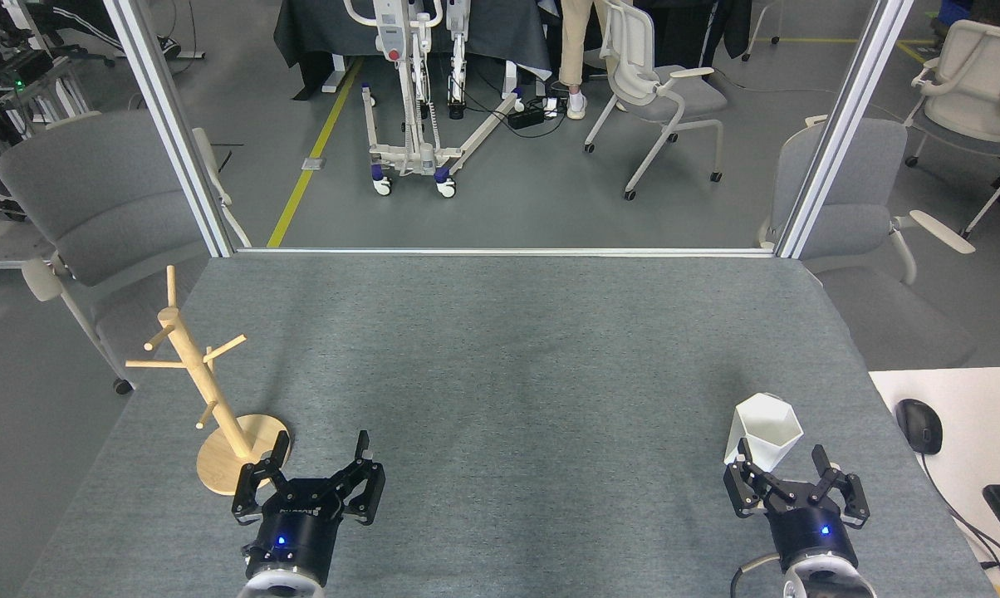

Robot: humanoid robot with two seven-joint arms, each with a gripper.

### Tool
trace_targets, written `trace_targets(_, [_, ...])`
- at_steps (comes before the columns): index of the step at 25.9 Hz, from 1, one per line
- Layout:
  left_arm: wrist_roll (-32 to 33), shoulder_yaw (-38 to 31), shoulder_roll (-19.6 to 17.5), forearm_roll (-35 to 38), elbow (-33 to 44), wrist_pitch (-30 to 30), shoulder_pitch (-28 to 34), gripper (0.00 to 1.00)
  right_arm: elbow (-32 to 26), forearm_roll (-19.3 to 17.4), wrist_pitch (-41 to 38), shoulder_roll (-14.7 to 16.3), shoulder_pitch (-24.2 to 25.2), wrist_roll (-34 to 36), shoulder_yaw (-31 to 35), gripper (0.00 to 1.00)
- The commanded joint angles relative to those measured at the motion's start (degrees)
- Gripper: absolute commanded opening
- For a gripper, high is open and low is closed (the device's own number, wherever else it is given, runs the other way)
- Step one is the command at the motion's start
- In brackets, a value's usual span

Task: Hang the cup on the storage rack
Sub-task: 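Close the right gripper on the white cup's rim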

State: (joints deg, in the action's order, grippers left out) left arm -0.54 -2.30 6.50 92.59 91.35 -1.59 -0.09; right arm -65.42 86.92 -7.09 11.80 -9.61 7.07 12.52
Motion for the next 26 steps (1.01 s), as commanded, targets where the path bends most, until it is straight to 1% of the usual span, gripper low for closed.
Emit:
trace_targets(1, [0.1, 0.0, 0.0, 0.0, -0.4, 0.0, -0.1, 0.99, 1.5, 0.1, 0.2, 0.1, -1.4, 0.1, -0.1, 1.00])
trace_targets(5, [0.2, 0.0, 0.0, 0.0, -0.6, 0.0, -0.2, 0.99, 4.0, 0.1, 0.2, 0.1, -3.0, 0.1, -0.1, 1.00])
trace_targets(12, [0.2, -0.1, 0.0, 0.0, -1.2, 0.0, -0.2, 0.99, 4.7, 0.1, 0.1, 0.4, -3.5, 0.0, -0.2, 1.00])
trace_targets(15, [0.2, 0.0, 0.0, 0.0, -1.5, 0.0, -0.2, 0.99, 6.0, 0.2, 0.2, 0.3, -3.8, 0.0, -0.3, 1.00])
trace_targets(26, [0.2, -0.1, 0.1, 0.0, -3.4, 0.2, -1.1, 0.99, 9.1, 0.5, 0.2, 0.5, -6.8, 0.0, -0.4, 1.00])
